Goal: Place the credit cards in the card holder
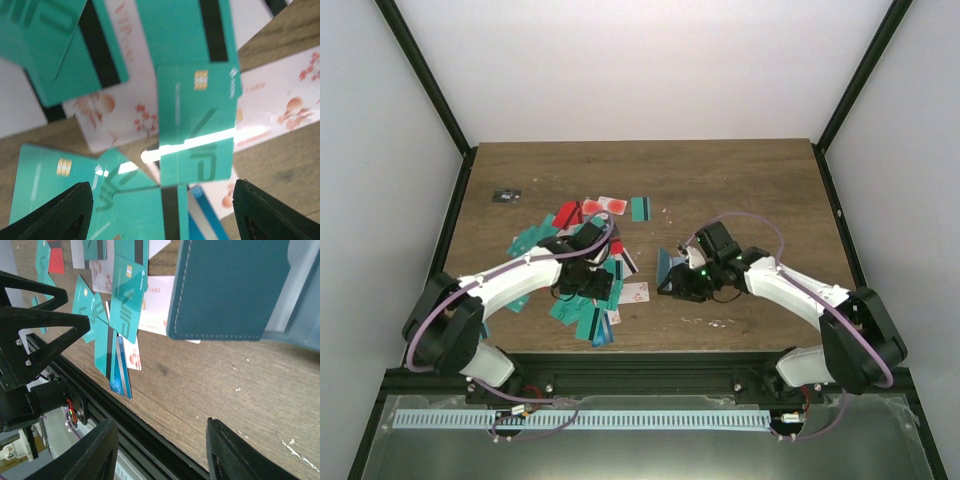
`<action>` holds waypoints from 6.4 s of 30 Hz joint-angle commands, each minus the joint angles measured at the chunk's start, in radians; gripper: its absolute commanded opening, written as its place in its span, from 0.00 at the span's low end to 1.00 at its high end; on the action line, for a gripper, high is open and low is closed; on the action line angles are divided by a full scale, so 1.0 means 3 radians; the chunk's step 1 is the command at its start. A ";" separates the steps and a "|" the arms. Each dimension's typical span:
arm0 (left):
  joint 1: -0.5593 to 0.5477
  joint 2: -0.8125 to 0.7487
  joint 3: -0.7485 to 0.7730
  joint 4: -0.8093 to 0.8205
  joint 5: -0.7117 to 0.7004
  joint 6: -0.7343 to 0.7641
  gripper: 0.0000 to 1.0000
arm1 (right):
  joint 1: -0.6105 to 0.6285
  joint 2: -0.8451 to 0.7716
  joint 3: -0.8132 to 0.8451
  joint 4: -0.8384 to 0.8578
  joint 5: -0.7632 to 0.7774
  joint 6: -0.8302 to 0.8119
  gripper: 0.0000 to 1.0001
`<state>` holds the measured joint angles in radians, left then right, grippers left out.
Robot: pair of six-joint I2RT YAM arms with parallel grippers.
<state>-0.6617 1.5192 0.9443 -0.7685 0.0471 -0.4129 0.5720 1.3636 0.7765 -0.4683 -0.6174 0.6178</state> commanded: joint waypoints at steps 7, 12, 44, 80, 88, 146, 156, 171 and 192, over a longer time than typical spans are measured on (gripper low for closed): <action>-0.0010 -0.0189 -0.0350 -0.0302 0.0223 -0.0298 0.80 | 0.0017 -0.0148 -0.0177 0.0287 -0.0197 0.0236 0.50; -0.0033 -0.0099 -0.0454 -0.0246 0.0313 -0.0398 0.80 | 0.0018 -0.0252 -0.0209 0.0233 -0.0161 0.0271 0.51; -0.1553 0.0993 0.0145 0.0144 0.0492 -0.1796 0.58 | 0.0016 -0.0882 -0.0636 -0.0178 -0.0231 0.0041 0.51; -0.1204 0.1016 0.0074 0.0248 0.0077 -0.1401 0.44 | 0.1241 -0.1142 -0.1862 0.1807 0.0073 0.2012 0.50; -0.1151 0.1014 -0.0082 0.0337 0.0137 -0.1205 0.39 | 0.1605 -0.0560 -0.1696 0.2163 0.0464 0.2188 0.48; -0.0818 0.0480 -0.0536 0.0123 -0.0085 -0.1243 0.35 | 0.1928 -0.1116 -0.1765 0.1389 0.1081 0.2563 0.01; -0.0820 0.0206 -0.0214 -0.0156 -0.0214 -0.1331 0.56 | 0.1713 -0.1657 -0.1500 0.0775 0.1055 0.2081 0.01; -0.0794 -0.0792 0.1100 -0.0394 -0.0213 -0.1059 0.70 | 0.0074 -0.1575 -0.0322 0.0071 0.0076 0.0505 0.01; 0.0362 -0.0353 0.0756 0.2093 0.2739 -0.0477 0.67 | -0.1237 -0.1024 -0.0071 0.1427 -0.1805 0.0202 0.01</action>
<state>-0.5552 1.4189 1.1851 -0.3153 0.6998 -0.5571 0.2127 1.0424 0.7021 -0.1177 -1.0565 0.6891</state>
